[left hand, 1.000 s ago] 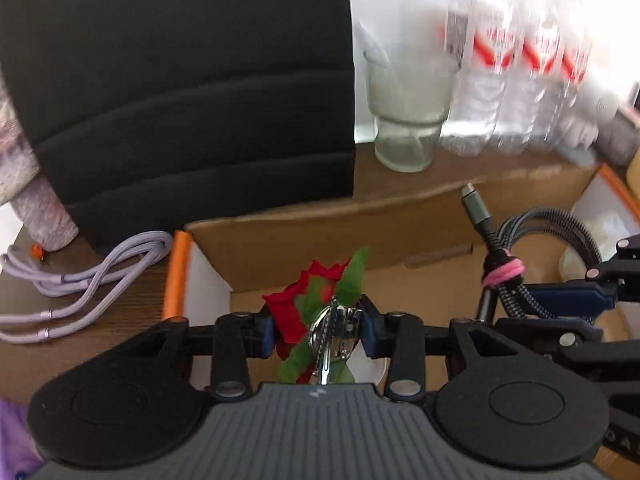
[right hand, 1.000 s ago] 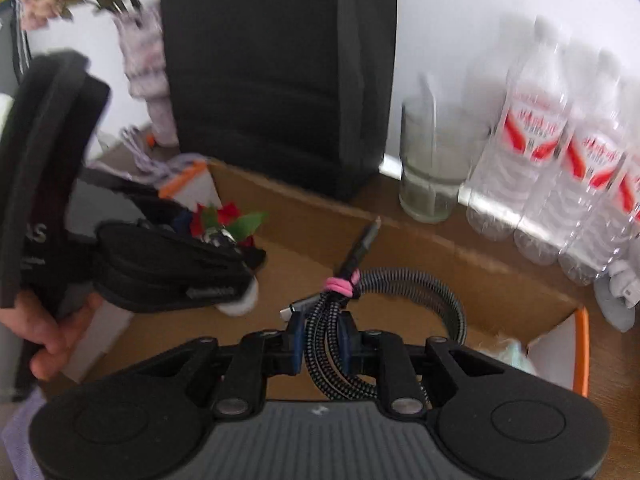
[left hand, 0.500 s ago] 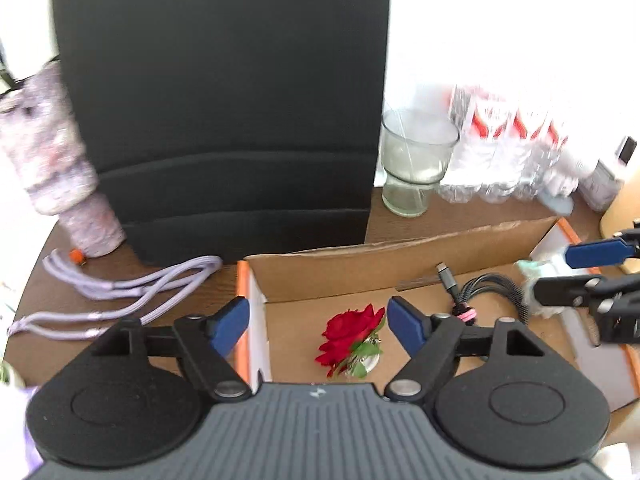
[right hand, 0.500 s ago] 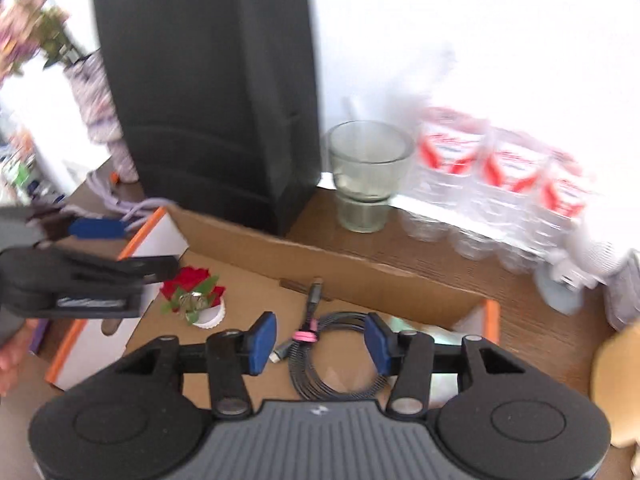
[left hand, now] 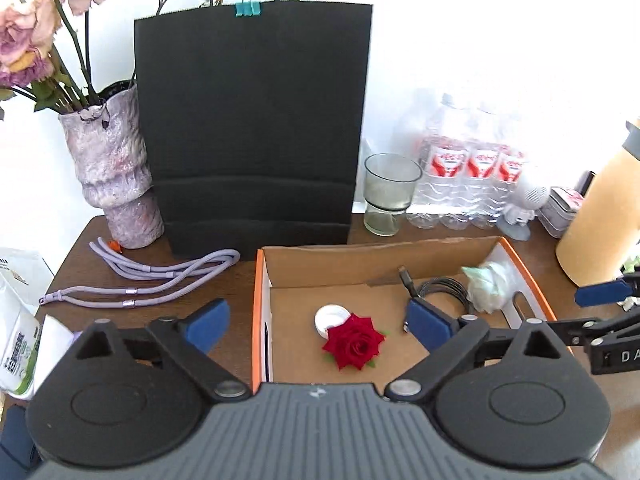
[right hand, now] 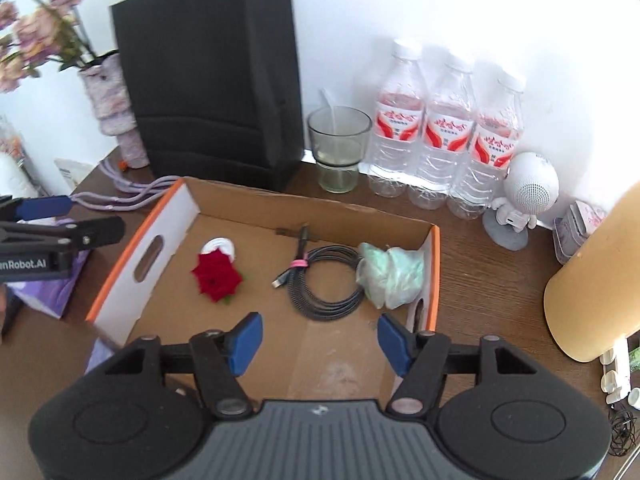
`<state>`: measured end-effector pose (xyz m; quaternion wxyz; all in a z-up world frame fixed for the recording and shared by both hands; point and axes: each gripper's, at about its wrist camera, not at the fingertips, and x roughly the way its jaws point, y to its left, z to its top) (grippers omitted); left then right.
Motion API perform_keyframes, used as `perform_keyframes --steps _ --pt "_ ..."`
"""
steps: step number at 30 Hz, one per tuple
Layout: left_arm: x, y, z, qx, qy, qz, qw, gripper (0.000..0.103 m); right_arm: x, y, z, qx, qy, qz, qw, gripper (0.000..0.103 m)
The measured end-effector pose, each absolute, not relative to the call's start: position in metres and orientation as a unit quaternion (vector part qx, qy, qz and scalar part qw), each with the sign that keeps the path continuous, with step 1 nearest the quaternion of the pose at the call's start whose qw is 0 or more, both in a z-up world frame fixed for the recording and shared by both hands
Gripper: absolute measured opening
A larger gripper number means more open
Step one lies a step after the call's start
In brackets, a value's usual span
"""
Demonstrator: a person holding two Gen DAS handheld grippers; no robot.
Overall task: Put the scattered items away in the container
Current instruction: 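Withdraw both open tools from the box back toward the table items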
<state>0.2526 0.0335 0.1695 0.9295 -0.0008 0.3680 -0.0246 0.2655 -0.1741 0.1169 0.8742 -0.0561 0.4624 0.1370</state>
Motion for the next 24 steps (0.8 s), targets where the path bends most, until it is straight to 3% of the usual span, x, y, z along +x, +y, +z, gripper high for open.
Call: perform_keyframes --steps 3,6,11,13,16,24 --pt "0.239 0.029 0.177 0.002 0.358 -0.025 0.933 0.098 0.253 -0.167 0.117 -0.069 0.464 0.139 0.872 0.078" --pt "0.219 0.026 0.178 0.005 0.326 -0.016 0.945 0.100 0.237 -0.166 0.121 -0.067 0.448 0.136 0.881 0.078" --pt "0.169 0.020 0.151 0.005 0.212 -0.029 0.977 0.101 0.201 -0.170 0.106 -0.061 0.373 0.141 0.915 0.079" --pt "0.155 0.015 0.137 0.006 0.184 -0.036 0.982 0.101 0.183 -0.175 0.096 -0.055 0.306 0.147 0.939 0.079" --pt "0.143 0.010 0.122 0.007 0.170 -0.033 0.985 0.101 0.160 -0.181 0.081 -0.041 0.217 0.146 0.964 0.079" --pt "0.113 0.018 0.126 -0.001 0.149 -0.017 0.989 0.103 0.141 -0.178 0.085 -0.055 0.190 0.120 0.973 0.079"
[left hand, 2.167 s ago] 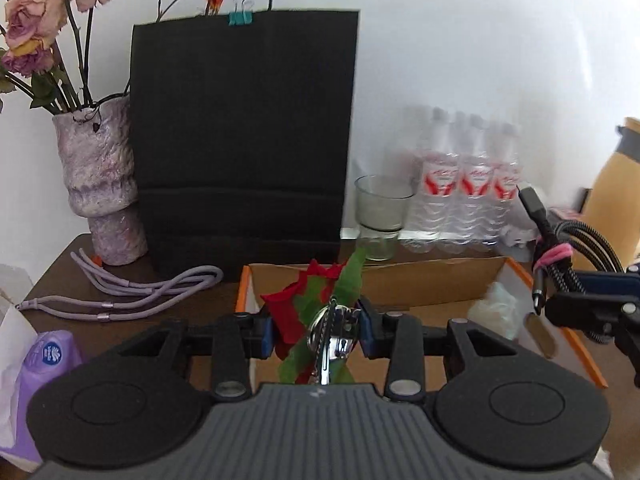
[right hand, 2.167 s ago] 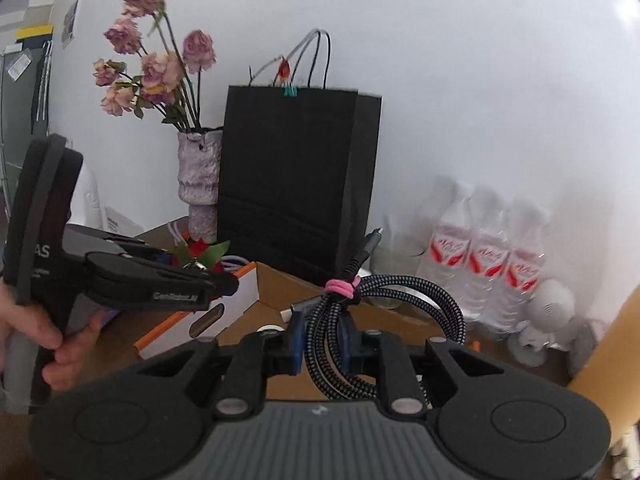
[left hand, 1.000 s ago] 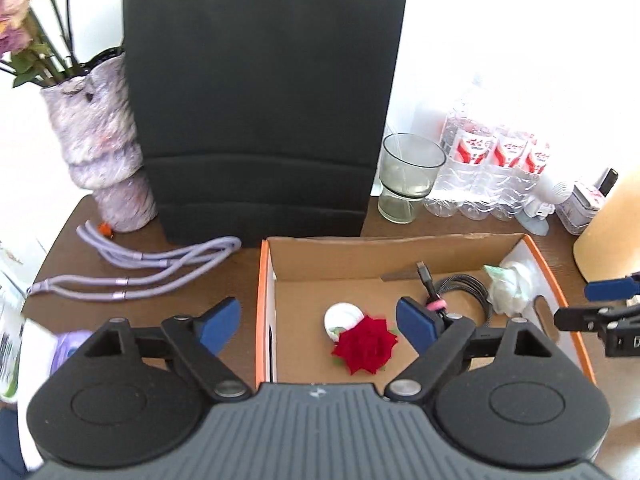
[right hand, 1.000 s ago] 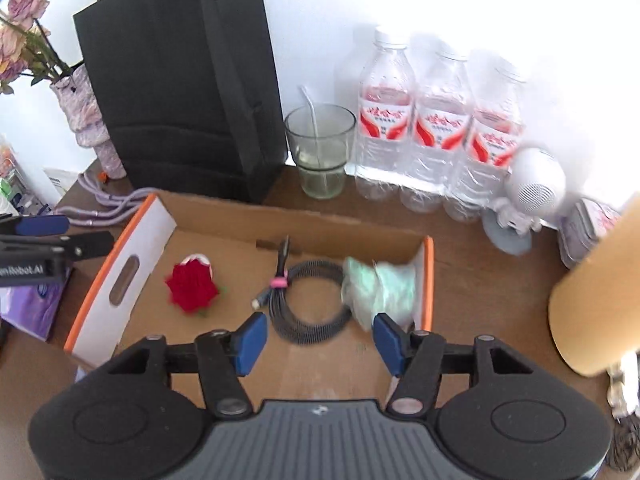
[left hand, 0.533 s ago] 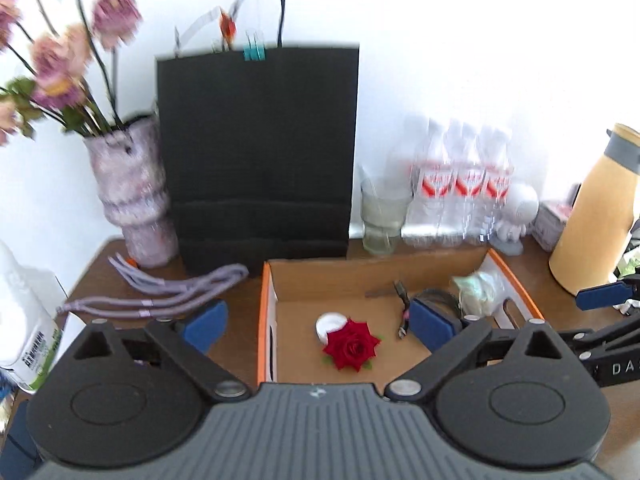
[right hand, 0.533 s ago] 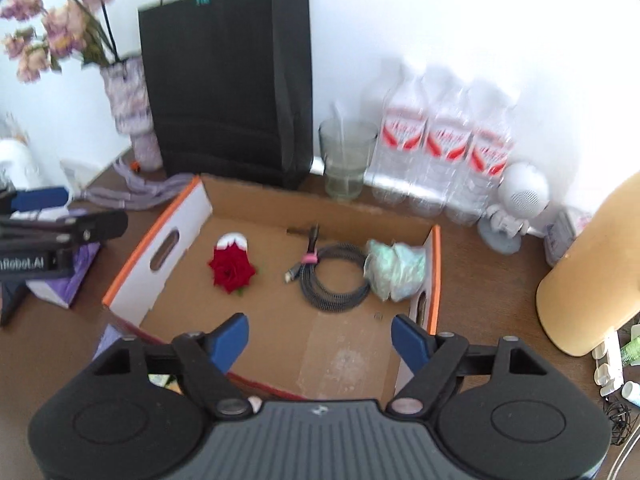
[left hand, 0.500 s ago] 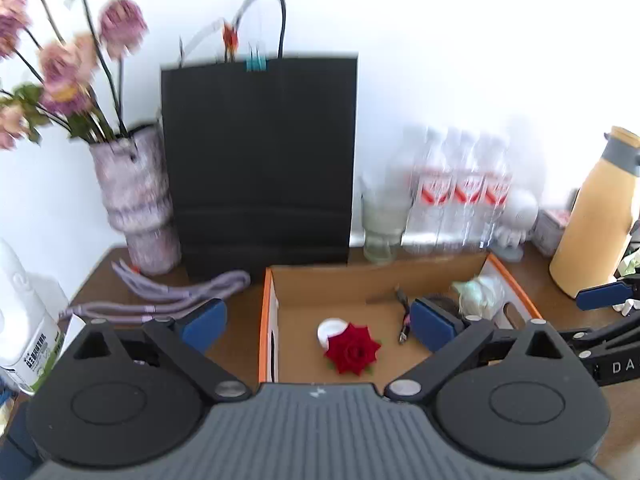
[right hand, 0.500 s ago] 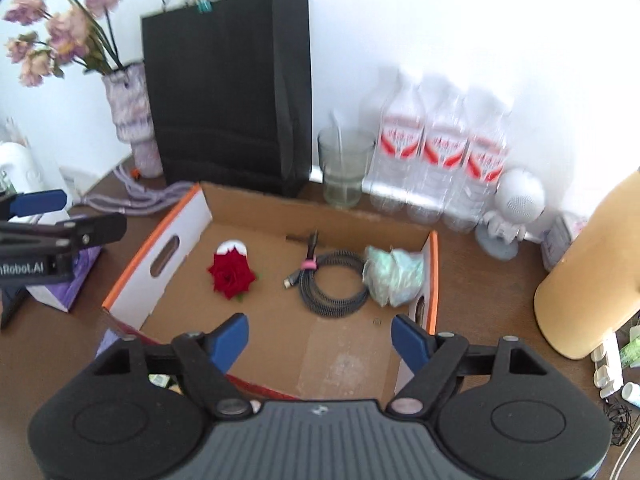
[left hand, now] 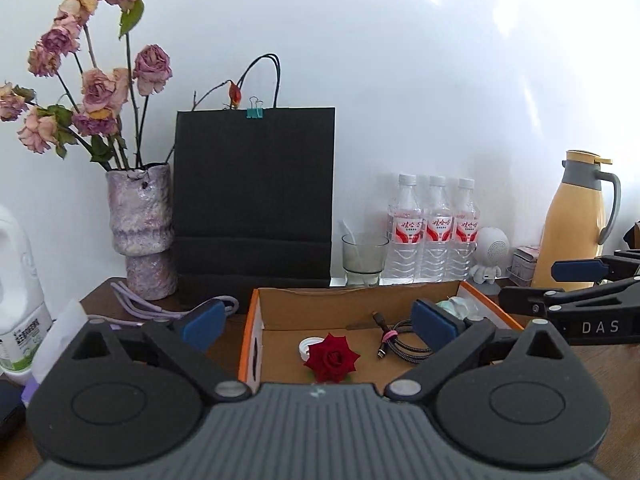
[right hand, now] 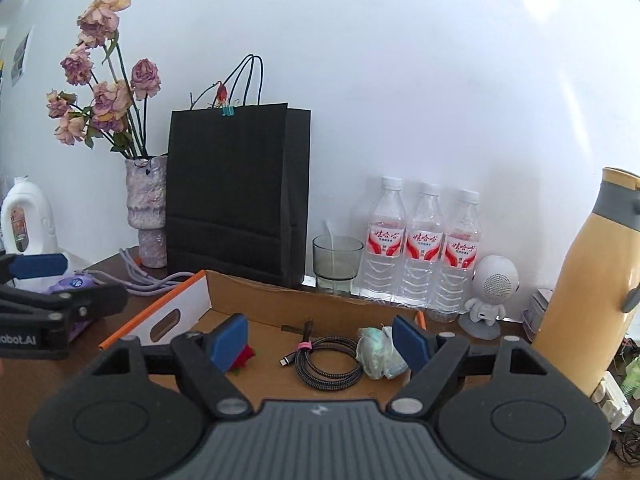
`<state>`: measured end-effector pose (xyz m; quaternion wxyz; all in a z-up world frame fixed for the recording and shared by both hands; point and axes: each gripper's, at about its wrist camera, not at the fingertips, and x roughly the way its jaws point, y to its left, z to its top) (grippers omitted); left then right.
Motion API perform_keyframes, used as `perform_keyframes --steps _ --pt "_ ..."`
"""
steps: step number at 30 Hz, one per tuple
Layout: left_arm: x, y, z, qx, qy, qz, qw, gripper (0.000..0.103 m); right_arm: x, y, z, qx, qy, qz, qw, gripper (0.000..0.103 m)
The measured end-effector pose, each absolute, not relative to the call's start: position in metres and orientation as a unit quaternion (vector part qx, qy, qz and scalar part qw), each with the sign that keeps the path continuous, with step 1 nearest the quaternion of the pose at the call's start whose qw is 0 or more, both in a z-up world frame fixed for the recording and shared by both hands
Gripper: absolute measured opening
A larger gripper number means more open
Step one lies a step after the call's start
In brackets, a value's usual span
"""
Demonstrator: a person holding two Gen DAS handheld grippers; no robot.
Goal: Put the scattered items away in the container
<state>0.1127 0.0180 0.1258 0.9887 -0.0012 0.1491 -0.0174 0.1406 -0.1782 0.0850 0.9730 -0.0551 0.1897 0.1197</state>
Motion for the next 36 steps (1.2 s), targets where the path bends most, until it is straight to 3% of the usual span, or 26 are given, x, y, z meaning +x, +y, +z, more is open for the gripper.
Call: perform_keyframes --steps 5,9,13,20,25,30,32,34,36 --pt "0.045 0.014 0.096 0.031 0.186 0.055 0.980 0.103 0.080 -0.186 0.067 -0.056 0.194 0.098 0.975 0.087" --pt "-0.022 0.013 0.062 -0.008 0.219 0.032 0.975 0.103 0.012 -0.195 0.029 -0.028 0.216 0.080 0.973 0.087" --pt "-0.065 0.015 0.047 0.016 0.254 0.013 0.967 0.103 -0.044 -0.204 -0.008 0.004 0.249 0.086 0.965 0.085" --pt "-0.047 0.027 0.039 -0.007 0.278 0.001 0.961 0.102 -0.064 -0.198 -0.024 -0.009 0.262 0.067 0.963 0.084" --pt "0.007 0.016 0.049 0.020 0.240 -0.025 0.970 0.090 -0.025 -0.177 -0.022 -0.031 0.266 0.078 0.960 0.075" --pt "0.069 0.006 0.045 0.015 0.253 -0.078 0.964 0.078 0.017 -0.162 -0.031 -0.019 0.310 0.071 0.948 0.048" --pt "0.085 0.003 0.038 0.012 0.269 -0.086 0.959 0.069 0.027 -0.161 -0.036 -0.009 0.319 0.068 0.945 0.048" --pt "0.092 0.004 0.032 0.004 0.275 -0.091 0.957 0.048 0.032 -0.160 -0.040 -0.007 0.321 0.060 0.945 0.048" --pt "0.095 0.008 0.028 -0.016 0.285 -0.095 0.954 0.028 0.034 -0.160 -0.044 -0.005 0.325 0.052 0.944 0.035"
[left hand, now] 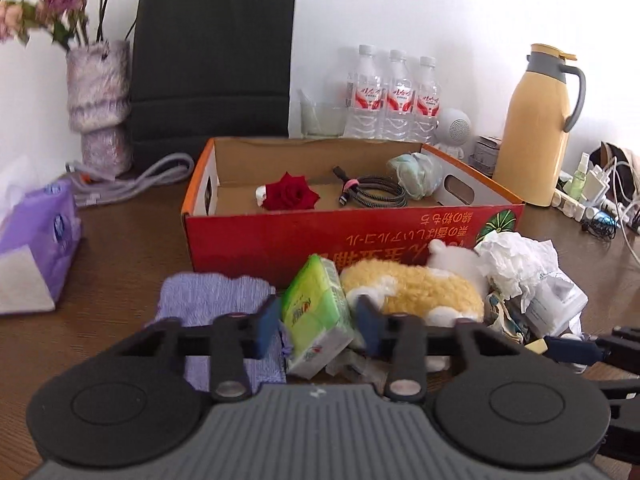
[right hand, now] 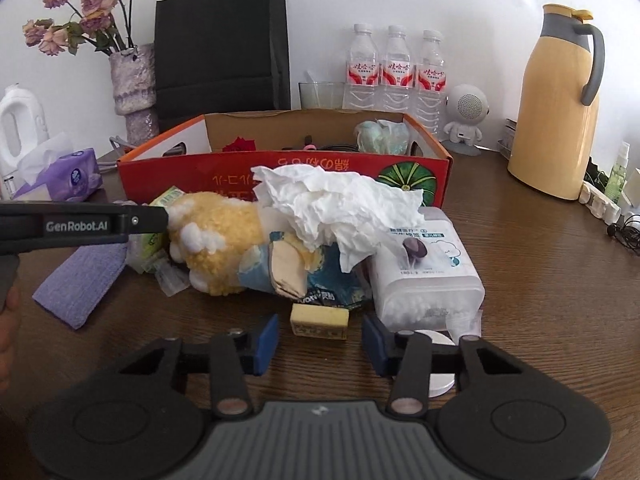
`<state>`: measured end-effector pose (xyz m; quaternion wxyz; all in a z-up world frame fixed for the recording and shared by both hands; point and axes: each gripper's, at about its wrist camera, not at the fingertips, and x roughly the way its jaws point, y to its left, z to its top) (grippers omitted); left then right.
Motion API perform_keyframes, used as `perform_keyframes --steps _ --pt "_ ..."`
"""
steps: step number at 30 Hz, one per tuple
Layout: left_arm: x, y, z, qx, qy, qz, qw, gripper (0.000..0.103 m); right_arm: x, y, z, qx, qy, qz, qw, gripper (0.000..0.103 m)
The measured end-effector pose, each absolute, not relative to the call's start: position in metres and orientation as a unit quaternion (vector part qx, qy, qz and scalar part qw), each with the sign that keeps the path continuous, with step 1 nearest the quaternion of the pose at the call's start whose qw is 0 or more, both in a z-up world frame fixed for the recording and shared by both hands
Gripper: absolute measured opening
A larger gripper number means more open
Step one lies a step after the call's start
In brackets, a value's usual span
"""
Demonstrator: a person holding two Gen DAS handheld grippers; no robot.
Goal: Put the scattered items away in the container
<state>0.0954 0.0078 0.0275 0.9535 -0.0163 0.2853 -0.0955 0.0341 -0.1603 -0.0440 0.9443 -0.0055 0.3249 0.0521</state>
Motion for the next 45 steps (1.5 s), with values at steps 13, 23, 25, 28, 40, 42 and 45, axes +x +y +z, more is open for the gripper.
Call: perform_keyframes --steps 13,23,25,28,40,42,45 --pt "0.006 0.012 0.084 -0.021 0.190 -0.085 0.978 0.003 -0.007 -0.168 -0.014 -0.019 0.269 0.057 0.961 0.029" --pt "-0.052 0.009 0.038 -0.013 0.299 -0.093 0.950 0.041 -0.068 -0.189 -0.011 -0.022 0.280 0.069 0.957 0.029" --pt "-0.049 0.008 0.038 -0.006 0.291 -0.070 0.954 0.083 -0.071 -0.191 -0.014 -0.017 0.286 0.069 0.956 0.029" --pt "-0.036 -0.003 0.033 0.018 0.310 -0.071 0.948 0.091 -0.074 -0.192 -0.014 -0.015 0.285 0.070 0.956 0.029" --pt "-0.003 -0.015 0.021 0.065 0.309 -0.058 0.947 0.103 -0.066 -0.196 -0.023 -0.011 0.293 0.066 0.954 0.029" --pt "-0.005 -0.003 0.021 0.020 0.338 -0.007 0.941 0.103 -0.065 -0.200 -0.024 -0.008 0.292 0.062 0.954 0.029" --pt "-0.010 0.008 0.016 -0.058 0.360 0.005 0.931 0.103 -0.057 -0.204 -0.028 0.003 0.299 0.057 0.953 0.029"
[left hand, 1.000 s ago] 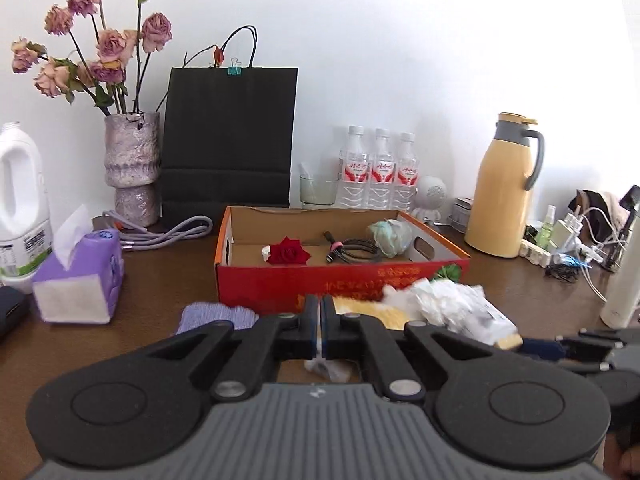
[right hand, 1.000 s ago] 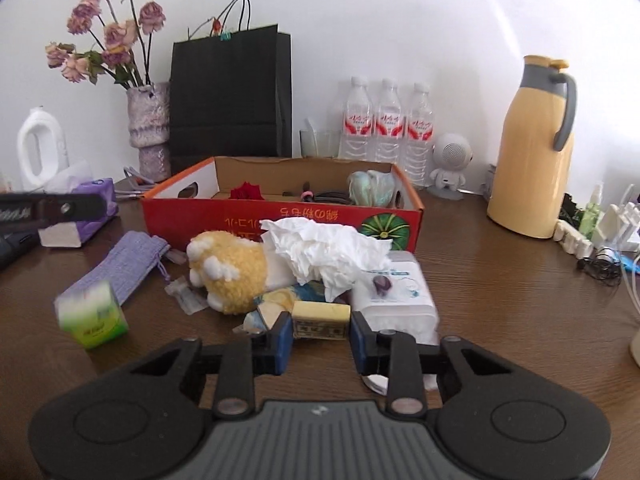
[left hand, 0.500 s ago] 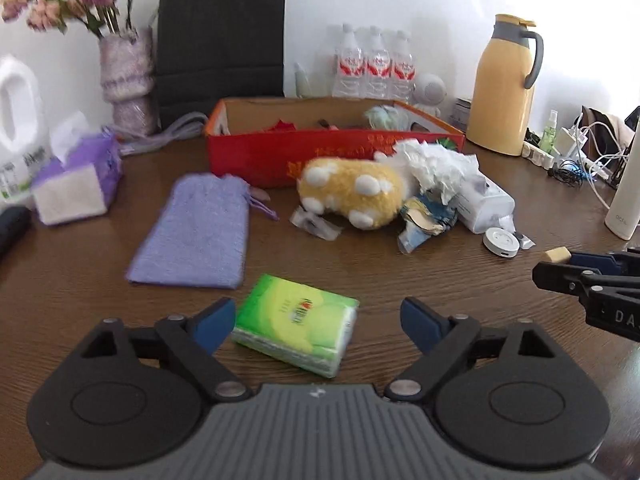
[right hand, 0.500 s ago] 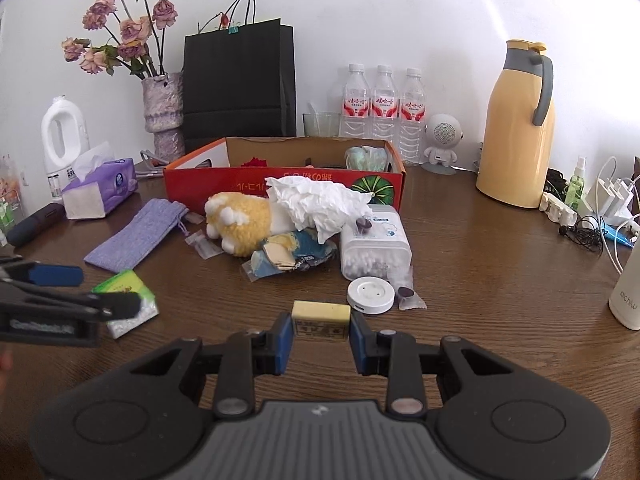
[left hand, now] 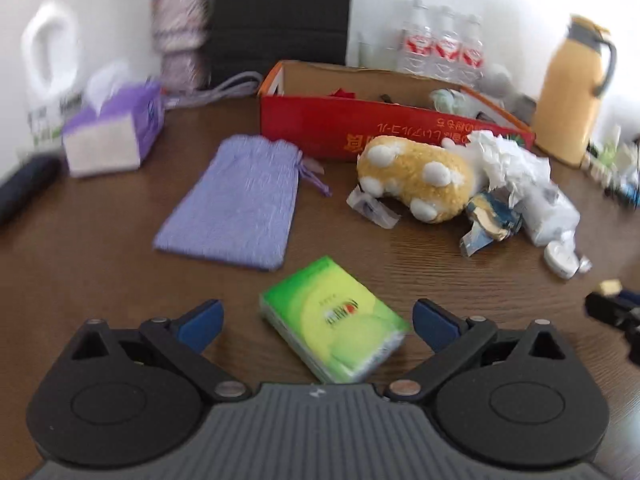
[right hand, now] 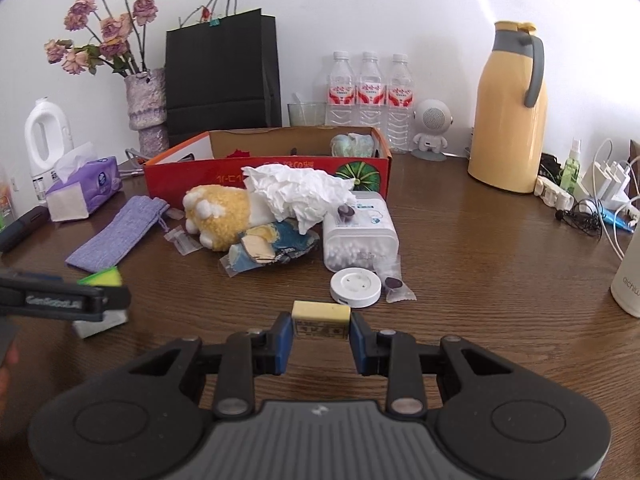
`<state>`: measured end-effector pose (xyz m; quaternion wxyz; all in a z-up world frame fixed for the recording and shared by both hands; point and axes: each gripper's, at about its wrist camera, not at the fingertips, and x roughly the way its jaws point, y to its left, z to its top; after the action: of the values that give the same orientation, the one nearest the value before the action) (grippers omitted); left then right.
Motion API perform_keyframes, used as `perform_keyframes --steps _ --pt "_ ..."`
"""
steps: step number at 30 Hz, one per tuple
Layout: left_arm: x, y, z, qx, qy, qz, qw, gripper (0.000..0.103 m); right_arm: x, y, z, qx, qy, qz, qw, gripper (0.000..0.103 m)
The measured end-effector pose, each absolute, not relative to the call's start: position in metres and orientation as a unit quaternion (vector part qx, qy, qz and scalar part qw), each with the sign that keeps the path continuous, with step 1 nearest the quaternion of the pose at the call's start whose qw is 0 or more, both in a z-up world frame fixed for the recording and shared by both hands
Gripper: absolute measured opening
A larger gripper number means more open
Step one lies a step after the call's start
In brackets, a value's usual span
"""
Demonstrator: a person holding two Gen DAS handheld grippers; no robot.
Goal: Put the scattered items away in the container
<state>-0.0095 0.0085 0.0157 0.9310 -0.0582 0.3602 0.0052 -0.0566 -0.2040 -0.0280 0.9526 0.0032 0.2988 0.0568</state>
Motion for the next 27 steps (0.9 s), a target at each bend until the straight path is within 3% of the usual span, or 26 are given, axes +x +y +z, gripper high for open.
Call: perform_keyframes --steps 8,12,17,18,20,21,22,27 --pt "0.002 -0.009 0.018 -0.032 0.324 -0.032 0.945 0.102 -0.048 -0.198 -0.035 0.000 0.308 0.074 0.949 0.029" --pt "0.003 -0.016 0.021 -0.025 0.305 -0.081 0.949 0.084 -0.048 -0.202 -0.035 0.004 0.307 0.072 0.949 0.029" --pt "-0.003 -0.022 0.017 0.000 0.314 -0.063 0.947 0.090 -0.048 -0.202 -0.036 0.005 0.307 0.070 0.949 0.029" --pt "-0.003 -0.023 0.014 0.005 0.321 -0.061 0.945 0.088 -0.048 -0.202 -0.036 0.004 0.308 0.071 0.949 0.029" --pt "-0.002 -0.021 0.011 0.009 0.334 -0.061 0.941 0.068 -0.047 -0.200 -0.037 0.003 0.311 0.073 0.947 0.029" --pt "-0.004 -0.021 0.012 0.012 0.329 -0.056 0.942 0.052 -0.048 -0.200 -0.037 0.003 0.311 0.074 0.947 0.029" --pt "-0.004 -0.019 0.012 0.010 0.332 -0.060 0.941 0.046 -0.049 -0.199 -0.036 0.002 0.310 0.074 0.948 0.029" --pt "-0.011 -0.012 0.020 -0.022 0.308 -0.058 0.949 0.045 -0.053 -0.199 -0.024 0.008 0.292 0.079 0.953 0.029"
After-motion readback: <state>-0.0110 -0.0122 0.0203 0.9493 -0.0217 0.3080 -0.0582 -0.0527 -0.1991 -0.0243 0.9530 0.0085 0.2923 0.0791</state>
